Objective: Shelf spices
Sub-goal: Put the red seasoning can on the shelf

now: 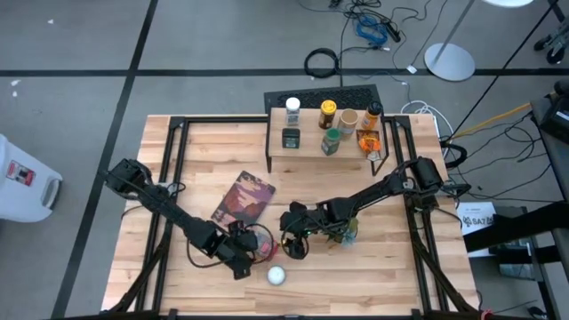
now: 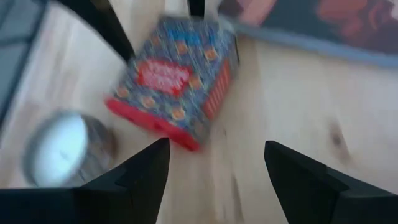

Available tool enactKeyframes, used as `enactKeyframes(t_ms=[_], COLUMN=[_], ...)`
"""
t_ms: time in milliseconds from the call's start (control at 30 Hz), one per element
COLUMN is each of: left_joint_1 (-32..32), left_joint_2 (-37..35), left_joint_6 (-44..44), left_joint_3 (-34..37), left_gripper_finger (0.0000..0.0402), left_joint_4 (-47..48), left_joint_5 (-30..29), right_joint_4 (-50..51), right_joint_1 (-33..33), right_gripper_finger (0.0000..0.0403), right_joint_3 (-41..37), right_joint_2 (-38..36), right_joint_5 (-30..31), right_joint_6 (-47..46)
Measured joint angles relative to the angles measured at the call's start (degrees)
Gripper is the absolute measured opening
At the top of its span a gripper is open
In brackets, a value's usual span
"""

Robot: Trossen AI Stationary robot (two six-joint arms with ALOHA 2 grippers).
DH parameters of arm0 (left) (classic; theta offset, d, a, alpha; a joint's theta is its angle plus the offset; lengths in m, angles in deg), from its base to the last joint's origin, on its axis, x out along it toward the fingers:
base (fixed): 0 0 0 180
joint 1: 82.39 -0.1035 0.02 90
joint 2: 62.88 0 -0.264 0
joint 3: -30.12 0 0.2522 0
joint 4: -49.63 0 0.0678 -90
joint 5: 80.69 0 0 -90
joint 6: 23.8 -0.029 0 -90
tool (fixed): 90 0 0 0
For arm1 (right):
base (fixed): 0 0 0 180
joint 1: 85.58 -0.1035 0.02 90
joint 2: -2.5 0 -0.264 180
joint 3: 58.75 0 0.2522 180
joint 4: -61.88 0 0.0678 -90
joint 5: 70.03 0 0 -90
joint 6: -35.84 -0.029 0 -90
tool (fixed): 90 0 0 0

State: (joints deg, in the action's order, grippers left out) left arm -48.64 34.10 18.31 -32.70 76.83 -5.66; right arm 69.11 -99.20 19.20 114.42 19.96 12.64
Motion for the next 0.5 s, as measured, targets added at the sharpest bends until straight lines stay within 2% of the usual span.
enactKeyframes(t_ms=[200,500], left_joint_1=[-2.05,-4.76], left_joint_2=[1.92,4.68], left_joint_6=[-0.82,-4.07], left_joint_3=[0.0,-0.02], left_gripper_finger=[0.0283,0.0283], left_joint_4=[-3.14,-10.74], left_joint_5=[-0.96,-1.42], right_joint_4=[7.06,6.26], right_joint_1=[0.01,-0.03], right_gripper_finger=[0.0251,0.0251], right_joint_3=[-0.02,-0.11], right_joint_2=[0.02,0.02], right_joint_5=[-0.1,-0.61], right_joint_6=[4.6,6.97])
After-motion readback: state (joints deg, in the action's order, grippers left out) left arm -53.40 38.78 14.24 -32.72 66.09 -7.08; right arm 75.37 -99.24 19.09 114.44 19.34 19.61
